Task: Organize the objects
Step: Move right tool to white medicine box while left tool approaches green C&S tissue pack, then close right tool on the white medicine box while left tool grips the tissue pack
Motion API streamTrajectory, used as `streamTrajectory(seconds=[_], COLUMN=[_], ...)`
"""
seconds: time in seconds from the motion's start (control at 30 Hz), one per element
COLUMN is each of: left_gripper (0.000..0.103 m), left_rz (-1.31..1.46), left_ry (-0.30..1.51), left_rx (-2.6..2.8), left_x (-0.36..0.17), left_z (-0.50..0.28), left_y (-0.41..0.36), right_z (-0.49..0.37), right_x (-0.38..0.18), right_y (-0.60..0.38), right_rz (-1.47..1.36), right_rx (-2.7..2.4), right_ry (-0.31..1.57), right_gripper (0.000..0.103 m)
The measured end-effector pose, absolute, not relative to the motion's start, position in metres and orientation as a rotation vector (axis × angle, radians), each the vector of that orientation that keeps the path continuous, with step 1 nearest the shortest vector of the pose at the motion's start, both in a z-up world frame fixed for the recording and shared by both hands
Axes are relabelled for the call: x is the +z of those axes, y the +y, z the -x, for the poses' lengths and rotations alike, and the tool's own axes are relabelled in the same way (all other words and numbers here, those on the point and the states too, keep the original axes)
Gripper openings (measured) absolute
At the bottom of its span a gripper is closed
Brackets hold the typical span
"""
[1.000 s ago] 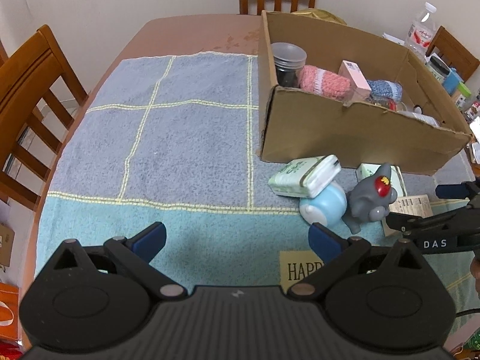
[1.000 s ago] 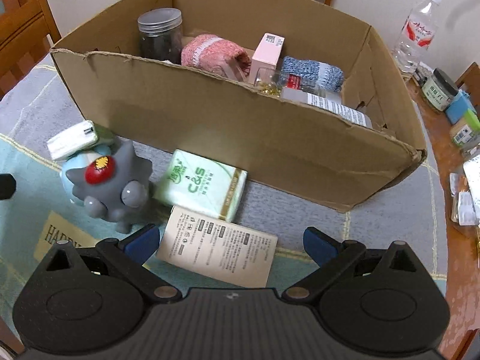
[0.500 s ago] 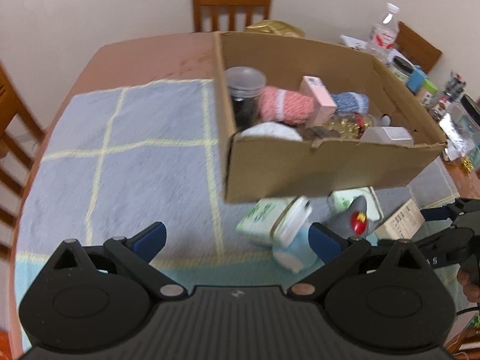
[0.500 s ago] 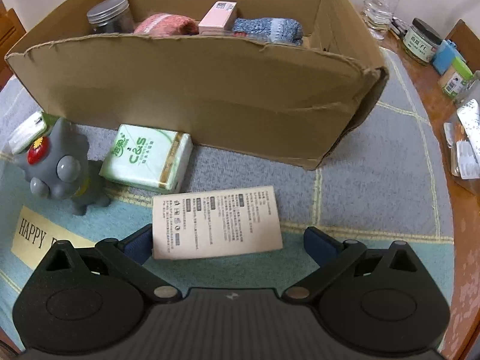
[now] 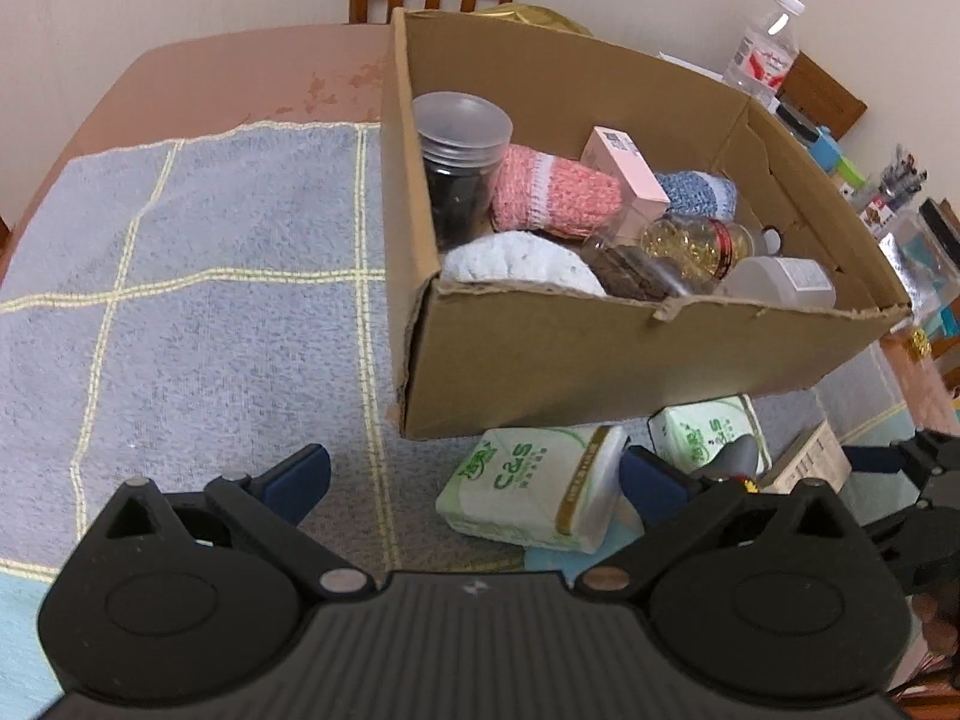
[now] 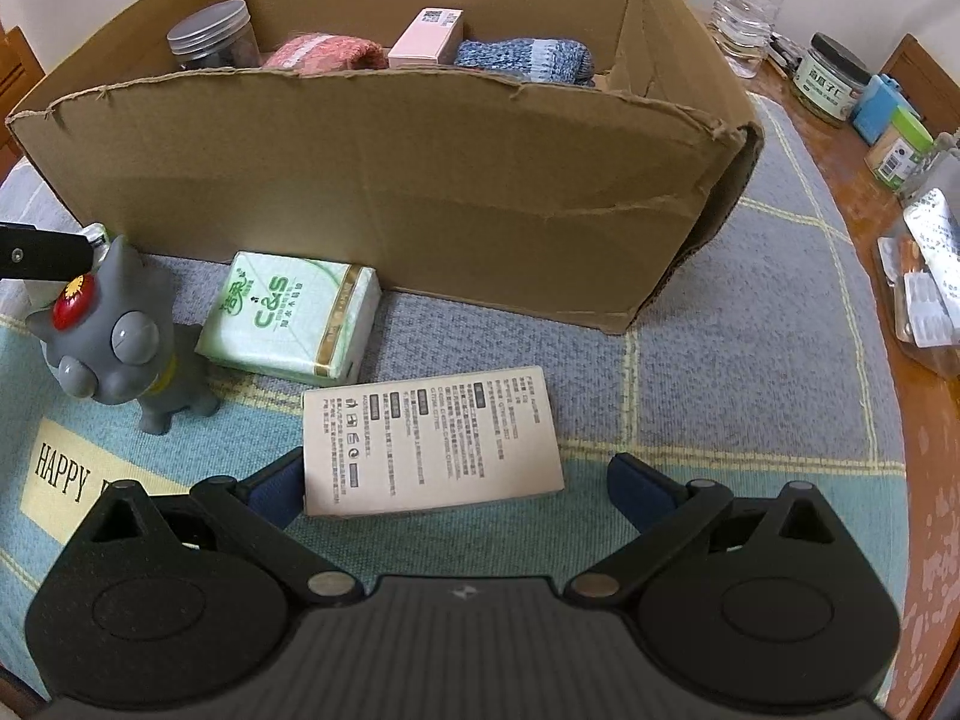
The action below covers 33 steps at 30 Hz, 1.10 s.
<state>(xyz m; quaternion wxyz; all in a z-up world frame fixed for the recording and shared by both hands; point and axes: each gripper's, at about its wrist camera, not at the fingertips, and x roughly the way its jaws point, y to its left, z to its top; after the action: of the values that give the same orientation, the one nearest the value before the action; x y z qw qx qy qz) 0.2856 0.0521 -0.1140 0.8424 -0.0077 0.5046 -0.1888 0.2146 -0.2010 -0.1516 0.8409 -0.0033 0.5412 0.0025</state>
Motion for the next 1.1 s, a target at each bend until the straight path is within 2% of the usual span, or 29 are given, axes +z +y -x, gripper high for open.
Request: streamTrajectory(seconds=[0.5,0.77,1.1], left_gripper=[0.103,0.102,0.102], left_rz=[0.051,-0.117,0.05], left_ry=[1.067,1.077,1.065], left_rx=[-0.204,-0.029,-0.136], left_x=[-0.105,-0.111,-0.116], left_z=[-0.281,-0.277,-0.285], left_y=[0.124,0.15,0.11], right_z=[-0.212,-0.21,-0.205], right_x=[-0.151,-0.151,-0.151], right_y=[-0.201,-0.2,-0.198], right_rz=[0.002,0.0,-0.017], right_rx=[-0.002,-0.006,-0.033], right_ry=[1.156,1.165,1.162], right_gripper=[0.103,0.103,0.103])
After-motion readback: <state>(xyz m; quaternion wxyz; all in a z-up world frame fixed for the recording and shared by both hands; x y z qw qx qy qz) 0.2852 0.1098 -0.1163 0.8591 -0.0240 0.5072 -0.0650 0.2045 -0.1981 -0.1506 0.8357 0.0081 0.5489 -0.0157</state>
